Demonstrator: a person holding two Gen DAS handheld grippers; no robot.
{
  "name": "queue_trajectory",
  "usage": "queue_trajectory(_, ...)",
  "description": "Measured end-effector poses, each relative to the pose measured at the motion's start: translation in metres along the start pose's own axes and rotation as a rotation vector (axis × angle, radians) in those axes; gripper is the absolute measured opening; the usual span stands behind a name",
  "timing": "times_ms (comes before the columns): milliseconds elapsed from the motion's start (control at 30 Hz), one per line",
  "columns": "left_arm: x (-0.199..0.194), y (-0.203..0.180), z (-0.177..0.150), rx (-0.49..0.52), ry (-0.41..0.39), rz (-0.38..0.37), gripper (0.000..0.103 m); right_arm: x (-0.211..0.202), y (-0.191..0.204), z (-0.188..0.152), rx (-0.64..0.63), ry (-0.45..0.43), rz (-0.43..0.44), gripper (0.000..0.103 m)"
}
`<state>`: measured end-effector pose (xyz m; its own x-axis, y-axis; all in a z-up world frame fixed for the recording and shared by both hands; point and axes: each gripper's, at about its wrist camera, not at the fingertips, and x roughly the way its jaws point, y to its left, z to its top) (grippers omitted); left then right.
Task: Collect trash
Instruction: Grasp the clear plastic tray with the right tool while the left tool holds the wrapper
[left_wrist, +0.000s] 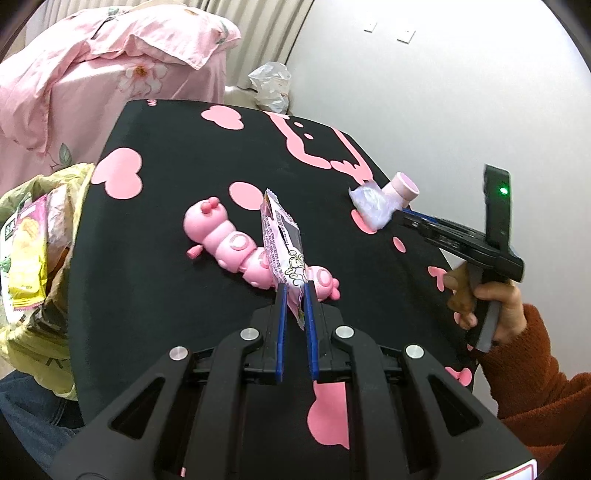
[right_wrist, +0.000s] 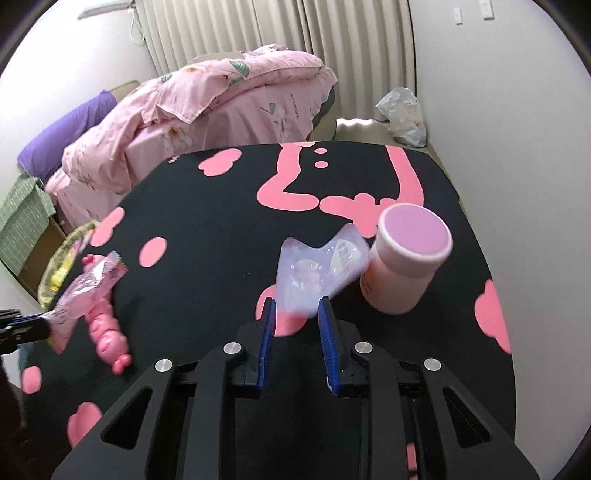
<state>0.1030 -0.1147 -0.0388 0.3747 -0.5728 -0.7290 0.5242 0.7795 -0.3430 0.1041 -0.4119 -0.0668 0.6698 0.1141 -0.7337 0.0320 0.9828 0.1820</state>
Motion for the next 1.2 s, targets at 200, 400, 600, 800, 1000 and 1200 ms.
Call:
queue_trajectory(200,-0.008,0.013,0.003,-0.039,-0.024,0.023,0.009,-0.017,-0.01,-0.007,0.027,0.027,0.054,0.048)
queue_trajectory(400,-0.002,0.023,0.002,-0.056,-0.027,0.0,0.009,-0.006,0.006,-0.009,-0.086,0.046,0.025,0.059)
queue_trajectory(600,0.006,0.034,-0.004,-0.083,-0.01,-0.016,0.009,0.03,0.0,0.005,0.002,0.08,0.004,0.059)
queue_trajectory(800,0.0,0.042,-0.004,-0.097,-0.032,-0.016,0.009,0.05,-0.014,0.015,0.099,0.061,-0.003,0.025)
queue_trajectory(1000,-0.002,0.043,-0.007,-0.09,-0.038,-0.016,0.009,0.043,-0.001,0.019,0.085,0.046,0.087,0.006)
queue_trajectory(1200,-0.019,0.044,-0.002,-0.086,-0.098,-0.006,0.005,0.006,0.041,0.029,-0.033,-0.01,0.13,0.005)
